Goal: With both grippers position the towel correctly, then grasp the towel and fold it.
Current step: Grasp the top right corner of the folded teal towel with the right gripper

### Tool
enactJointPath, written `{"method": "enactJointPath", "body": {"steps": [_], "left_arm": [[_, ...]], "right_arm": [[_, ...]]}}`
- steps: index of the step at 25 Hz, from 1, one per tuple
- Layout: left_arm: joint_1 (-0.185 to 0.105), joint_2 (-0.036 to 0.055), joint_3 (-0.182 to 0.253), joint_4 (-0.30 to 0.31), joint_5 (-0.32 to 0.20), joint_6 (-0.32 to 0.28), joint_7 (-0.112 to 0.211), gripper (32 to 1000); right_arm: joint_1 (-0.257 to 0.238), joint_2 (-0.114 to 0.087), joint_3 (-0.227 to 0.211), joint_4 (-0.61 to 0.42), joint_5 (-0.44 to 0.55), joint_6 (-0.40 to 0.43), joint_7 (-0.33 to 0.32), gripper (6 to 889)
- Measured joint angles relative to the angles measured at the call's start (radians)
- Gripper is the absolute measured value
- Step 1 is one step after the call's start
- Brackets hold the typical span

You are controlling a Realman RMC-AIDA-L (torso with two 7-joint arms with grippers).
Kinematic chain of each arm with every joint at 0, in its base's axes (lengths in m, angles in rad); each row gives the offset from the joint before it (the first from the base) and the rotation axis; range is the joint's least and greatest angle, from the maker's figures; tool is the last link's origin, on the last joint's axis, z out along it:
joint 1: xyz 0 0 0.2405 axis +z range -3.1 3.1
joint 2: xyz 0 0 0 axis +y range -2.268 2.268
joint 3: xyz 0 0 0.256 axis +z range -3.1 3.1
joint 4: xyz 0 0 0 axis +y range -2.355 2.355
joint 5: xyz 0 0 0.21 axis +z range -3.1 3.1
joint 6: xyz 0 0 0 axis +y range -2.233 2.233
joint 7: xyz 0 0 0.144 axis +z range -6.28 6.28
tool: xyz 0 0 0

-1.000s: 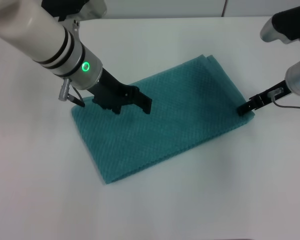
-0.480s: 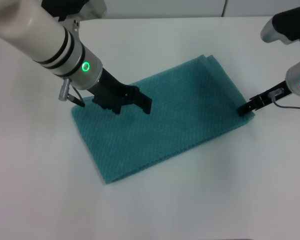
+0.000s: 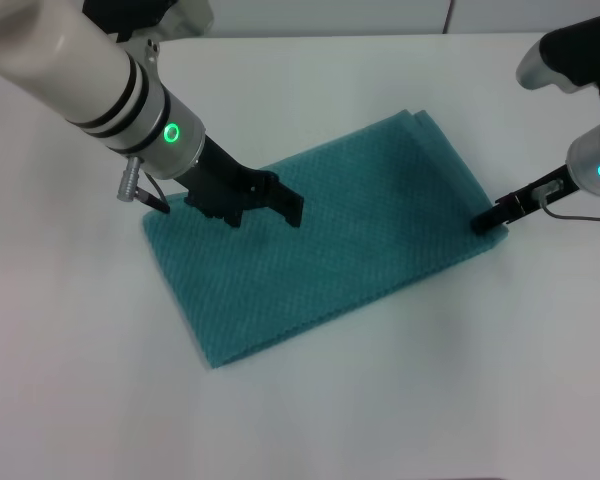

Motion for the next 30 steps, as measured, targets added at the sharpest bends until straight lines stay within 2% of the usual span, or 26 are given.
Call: {"method": "enactJointPath", "body": {"steps": [29, 30], "left_arm": [[0.000, 0.0000, 0.000, 0.000, -0.001, 0.000, 0.000, 875], [0.000, 0.0000, 0.000, 0.000, -0.002, 0.000, 0.000, 875]], "right_arm": [[0.005, 0.000, 0.000, 0.009, 0.000, -0.007, -0.003, 767], [0.006, 0.000, 0.000, 0.009, 0.000, -0.008, -0.003, 730]]}}
